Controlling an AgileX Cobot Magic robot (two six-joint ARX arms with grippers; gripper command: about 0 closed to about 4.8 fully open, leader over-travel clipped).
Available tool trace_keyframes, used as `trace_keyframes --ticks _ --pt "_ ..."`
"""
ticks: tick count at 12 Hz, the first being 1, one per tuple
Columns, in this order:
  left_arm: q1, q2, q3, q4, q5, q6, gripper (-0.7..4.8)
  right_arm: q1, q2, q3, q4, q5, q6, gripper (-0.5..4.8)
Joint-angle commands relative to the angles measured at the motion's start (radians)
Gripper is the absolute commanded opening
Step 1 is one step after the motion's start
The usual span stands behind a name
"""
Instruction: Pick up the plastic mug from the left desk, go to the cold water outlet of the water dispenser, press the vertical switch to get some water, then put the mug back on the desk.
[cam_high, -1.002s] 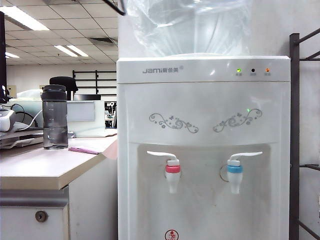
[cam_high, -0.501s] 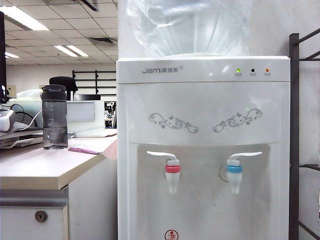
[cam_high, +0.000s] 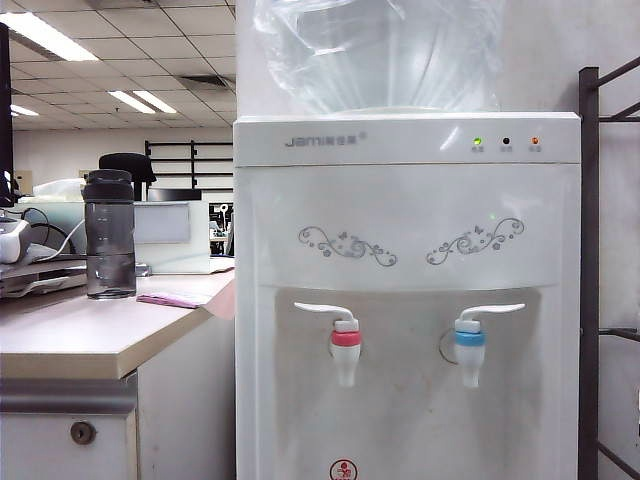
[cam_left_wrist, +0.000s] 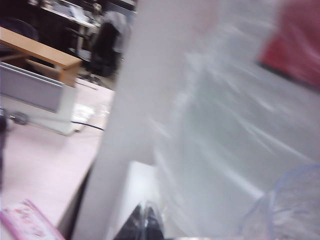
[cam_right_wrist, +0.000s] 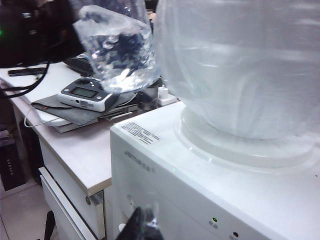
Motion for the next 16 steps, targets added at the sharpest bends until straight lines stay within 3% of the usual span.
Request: trace_keyframes --ticks 1,2,4,5,9,16 --pt "0.154 -0.038 0.006 0.043 0.0 -0.008 -0.05 -0.001 -0.001 0.003 0.01 -0.011 0.0 -0.01" --pt "0.184 -0.038 0.006 0.043 0.001 -0.008 -0.05 -0.001 -0.001 0.002 0.01 -0.01 0.0 -0.01" --pt "0.346 -0.038 0.005 0.042 0.019 -0.009 -0.05 -0.002 -0.002 0.002 0.01 -0.007 0.0 -0.01" --pt "0.373 -0.037 0.005 0.042 0.019 -0.018 -0.05 -0.002 -0.002 0.002 0.01 -0.007 0.0 -0.01" --pt "0.406 -0.03 0.0 -0.008 0.026 -0.018 -0.05 -0.002 -0.002 0.002 0.01 -0.007 0.0 -0.01" --pt "0.469 -0.007 -0.092 0.023 0.029 -0.035 -0.05 -0.002 -0.002 0.002 0.01 -0.006 0.0 -0.01"
